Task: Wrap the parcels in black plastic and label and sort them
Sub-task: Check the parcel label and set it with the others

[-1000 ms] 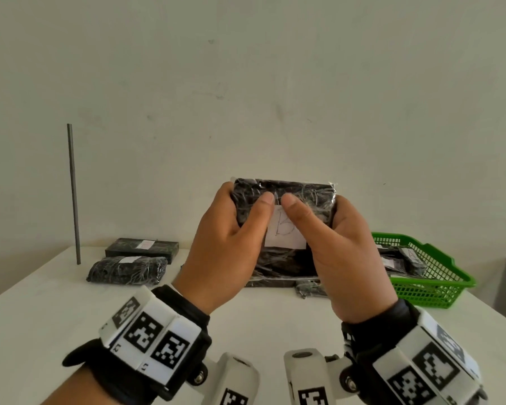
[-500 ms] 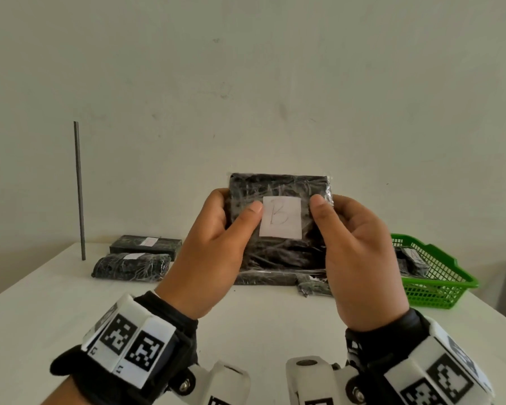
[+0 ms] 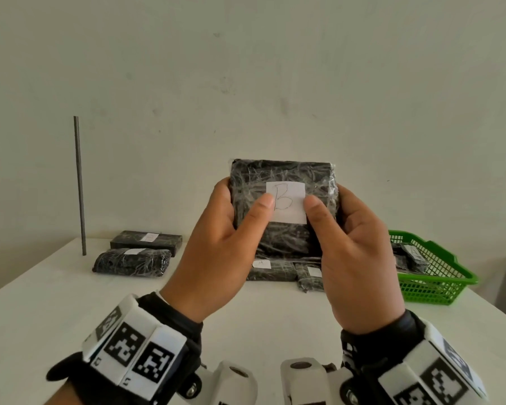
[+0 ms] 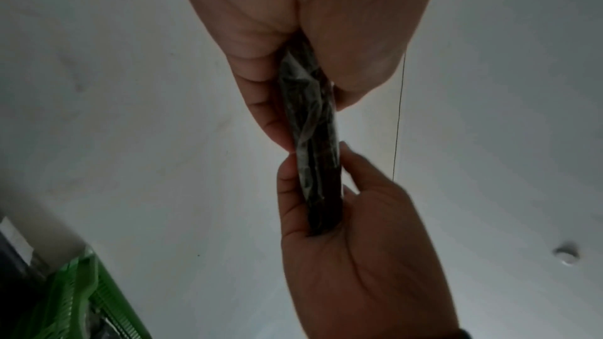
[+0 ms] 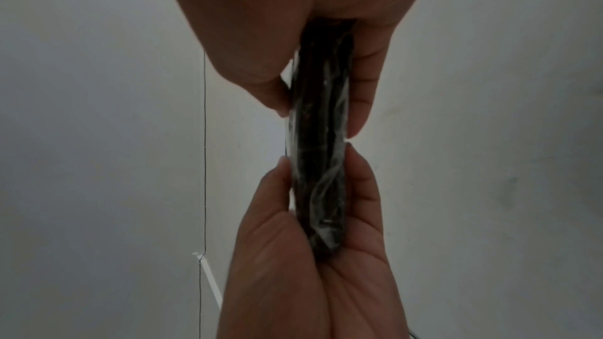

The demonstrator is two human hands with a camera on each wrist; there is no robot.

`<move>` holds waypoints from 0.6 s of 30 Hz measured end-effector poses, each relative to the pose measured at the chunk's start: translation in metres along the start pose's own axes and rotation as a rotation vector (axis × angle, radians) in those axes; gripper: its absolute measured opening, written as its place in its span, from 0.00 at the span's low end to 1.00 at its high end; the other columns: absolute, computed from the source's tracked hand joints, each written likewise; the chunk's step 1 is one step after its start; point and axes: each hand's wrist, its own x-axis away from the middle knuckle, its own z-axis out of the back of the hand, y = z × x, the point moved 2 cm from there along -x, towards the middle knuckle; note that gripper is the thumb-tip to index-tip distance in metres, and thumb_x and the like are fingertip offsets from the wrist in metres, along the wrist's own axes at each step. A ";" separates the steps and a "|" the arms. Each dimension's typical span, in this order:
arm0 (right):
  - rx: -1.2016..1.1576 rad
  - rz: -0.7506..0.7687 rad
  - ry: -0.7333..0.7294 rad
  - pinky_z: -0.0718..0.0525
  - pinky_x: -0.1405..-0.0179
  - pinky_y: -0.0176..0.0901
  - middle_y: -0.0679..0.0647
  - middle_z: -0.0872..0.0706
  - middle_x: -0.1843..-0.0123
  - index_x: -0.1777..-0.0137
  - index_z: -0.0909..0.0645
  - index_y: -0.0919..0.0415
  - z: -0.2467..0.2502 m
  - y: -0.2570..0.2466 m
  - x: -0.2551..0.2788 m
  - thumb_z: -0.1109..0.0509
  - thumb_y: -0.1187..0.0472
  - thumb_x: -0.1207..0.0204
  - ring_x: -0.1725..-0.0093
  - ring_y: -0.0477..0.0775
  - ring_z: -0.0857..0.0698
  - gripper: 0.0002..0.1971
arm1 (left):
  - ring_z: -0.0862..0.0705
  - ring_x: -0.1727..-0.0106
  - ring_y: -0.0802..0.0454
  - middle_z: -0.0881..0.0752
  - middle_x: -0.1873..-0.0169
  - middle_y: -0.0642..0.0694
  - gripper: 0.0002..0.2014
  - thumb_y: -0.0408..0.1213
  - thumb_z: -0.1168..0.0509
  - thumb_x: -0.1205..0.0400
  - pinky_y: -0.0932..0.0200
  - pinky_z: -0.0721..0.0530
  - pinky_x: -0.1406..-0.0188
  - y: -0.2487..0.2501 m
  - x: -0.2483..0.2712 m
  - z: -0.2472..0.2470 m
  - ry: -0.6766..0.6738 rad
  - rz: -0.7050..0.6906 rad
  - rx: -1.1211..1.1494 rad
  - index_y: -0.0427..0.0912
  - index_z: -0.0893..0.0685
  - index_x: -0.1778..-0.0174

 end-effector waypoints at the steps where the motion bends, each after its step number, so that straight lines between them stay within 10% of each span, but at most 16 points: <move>1: -0.016 0.006 -0.007 0.09 0.37 0.62 0.59 0.05 0.42 0.35 0.14 0.64 -0.001 -0.001 -0.001 0.30 0.62 0.11 0.40 0.60 0.06 0.09 | 0.10 0.38 0.61 0.08 0.41 0.56 0.15 0.45 0.37 0.11 0.60 0.12 0.39 0.001 0.001 0.000 -0.006 -0.007 -0.007 0.47 0.21 0.29; 14: -0.058 0.000 -0.035 0.10 0.35 0.64 0.59 0.05 0.41 0.32 0.17 0.66 -0.010 0.000 -0.005 0.20 0.64 0.22 0.40 0.60 0.06 0.20 | 0.12 0.43 0.33 0.11 0.45 0.38 0.18 0.54 0.37 0.15 0.33 0.12 0.44 0.005 0.000 0.005 -0.022 -0.043 -0.059 0.51 0.21 0.33; 18: -0.044 -0.006 -0.105 0.11 0.33 0.65 0.59 0.06 0.38 0.28 0.20 0.64 -0.009 -0.001 -0.005 0.17 0.61 0.24 0.37 0.61 0.07 0.26 | 0.11 0.44 0.39 0.09 0.47 0.42 0.16 0.50 0.37 0.15 0.40 0.12 0.43 0.005 -0.002 0.010 -0.032 0.005 -0.003 0.47 0.20 0.34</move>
